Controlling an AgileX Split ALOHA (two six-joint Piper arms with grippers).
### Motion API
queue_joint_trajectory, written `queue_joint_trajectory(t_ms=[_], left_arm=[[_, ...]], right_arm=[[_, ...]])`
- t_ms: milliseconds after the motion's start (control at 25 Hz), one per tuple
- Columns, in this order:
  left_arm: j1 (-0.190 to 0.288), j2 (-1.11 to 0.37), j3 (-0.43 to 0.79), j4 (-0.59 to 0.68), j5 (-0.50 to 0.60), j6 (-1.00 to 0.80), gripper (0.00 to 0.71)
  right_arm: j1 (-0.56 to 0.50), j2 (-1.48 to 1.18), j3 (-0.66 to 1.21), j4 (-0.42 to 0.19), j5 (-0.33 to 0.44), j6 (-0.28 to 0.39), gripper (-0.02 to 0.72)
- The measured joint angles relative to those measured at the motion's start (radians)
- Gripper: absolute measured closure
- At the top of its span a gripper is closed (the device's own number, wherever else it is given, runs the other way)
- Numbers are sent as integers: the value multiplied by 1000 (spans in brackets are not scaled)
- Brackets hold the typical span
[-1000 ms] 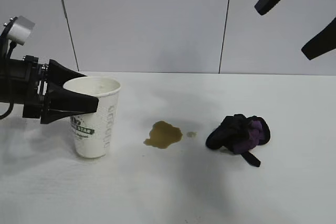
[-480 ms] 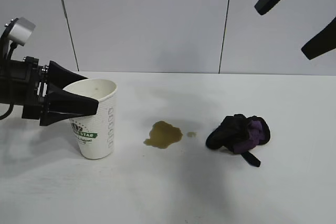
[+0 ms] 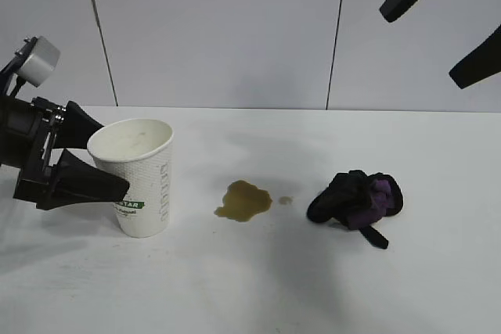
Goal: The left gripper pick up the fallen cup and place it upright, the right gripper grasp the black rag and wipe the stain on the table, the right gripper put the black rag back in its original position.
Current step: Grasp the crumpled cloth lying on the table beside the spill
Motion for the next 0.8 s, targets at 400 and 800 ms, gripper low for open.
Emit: queue_joint_trajectory(t_ms=[400,800], left_arm=[[22,-240,0,388,-524,-1014,17],[248,-785,2,451,-617,-1509,16]], right_arm=[[0,0,0,1,0,0,137],[0,0,0,1,0,0,137]])
